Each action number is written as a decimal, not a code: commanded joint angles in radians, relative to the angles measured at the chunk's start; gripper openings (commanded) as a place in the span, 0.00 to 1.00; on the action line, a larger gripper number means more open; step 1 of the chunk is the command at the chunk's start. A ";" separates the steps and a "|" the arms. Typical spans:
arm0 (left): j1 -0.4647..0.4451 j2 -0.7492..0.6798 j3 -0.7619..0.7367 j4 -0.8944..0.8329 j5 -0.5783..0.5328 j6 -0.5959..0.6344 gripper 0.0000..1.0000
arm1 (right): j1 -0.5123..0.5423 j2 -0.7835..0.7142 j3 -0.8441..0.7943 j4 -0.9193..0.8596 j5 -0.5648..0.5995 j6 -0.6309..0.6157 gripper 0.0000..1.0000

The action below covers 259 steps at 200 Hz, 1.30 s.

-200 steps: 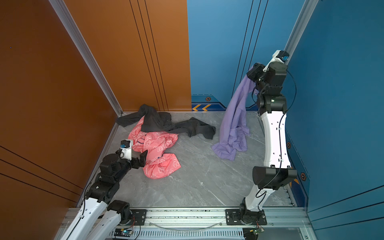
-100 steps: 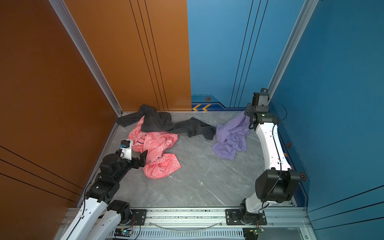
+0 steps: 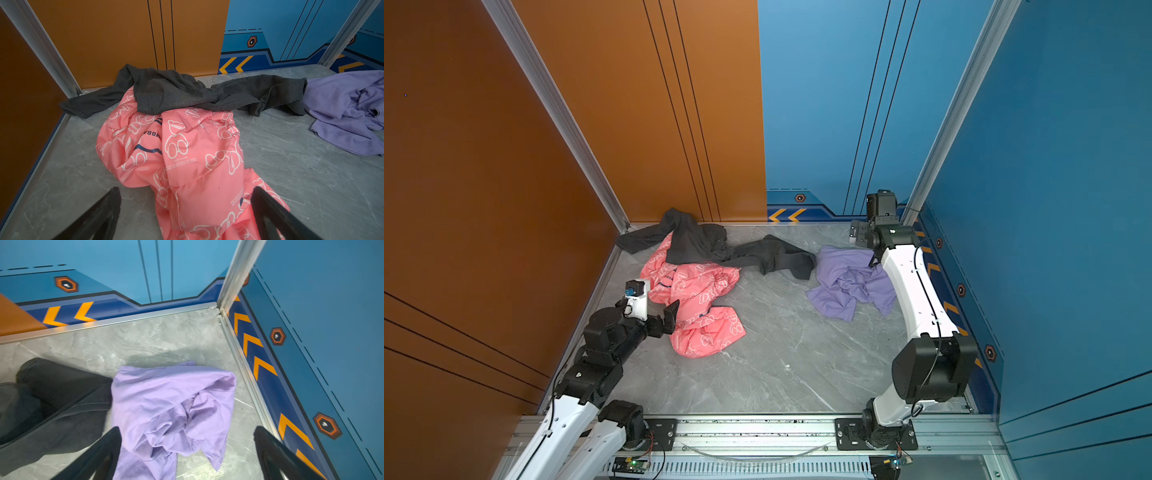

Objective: Pick out a specific cloth from the pile
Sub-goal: 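Regrasp the lavender cloth with the right gripper and lift it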

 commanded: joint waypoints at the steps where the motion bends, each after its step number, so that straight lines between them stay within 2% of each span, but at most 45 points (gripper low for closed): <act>1: 0.005 -0.016 -0.017 0.020 -0.014 -0.003 0.98 | 0.056 0.084 0.025 -0.086 -0.016 -0.047 1.00; 40: 0.005 -0.023 -0.018 0.020 -0.015 -0.004 0.98 | 0.094 0.238 0.059 -0.133 -0.032 -0.016 0.96; 70: 0.002 -0.032 -0.019 0.020 -0.018 -0.004 0.98 | 0.088 0.348 0.086 -0.135 -0.030 0.019 0.85; 91: 0.002 -0.038 -0.021 0.020 -0.019 -0.003 0.98 | 0.073 0.419 0.112 -0.136 -0.046 0.038 0.71; 117: 0.000 -0.038 -0.022 0.020 -0.021 -0.003 0.98 | 0.052 0.465 0.149 -0.132 -0.083 0.069 0.34; 143: -0.001 -0.038 -0.021 0.020 -0.023 -0.002 0.98 | 0.022 0.501 0.206 -0.130 -0.113 0.095 0.16; 158: -0.002 -0.038 -0.022 0.020 -0.024 -0.002 0.98 | 0.003 0.499 0.242 -0.126 -0.125 0.105 0.02; 186: -0.001 -0.036 -0.022 0.020 -0.023 0.000 0.98 | -0.035 0.479 0.362 -0.127 -0.136 0.122 0.00; 259: -0.002 -0.031 -0.021 0.021 -0.023 0.001 0.98 | -0.102 0.424 0.821 -0.119 -0.186 0.136 0.00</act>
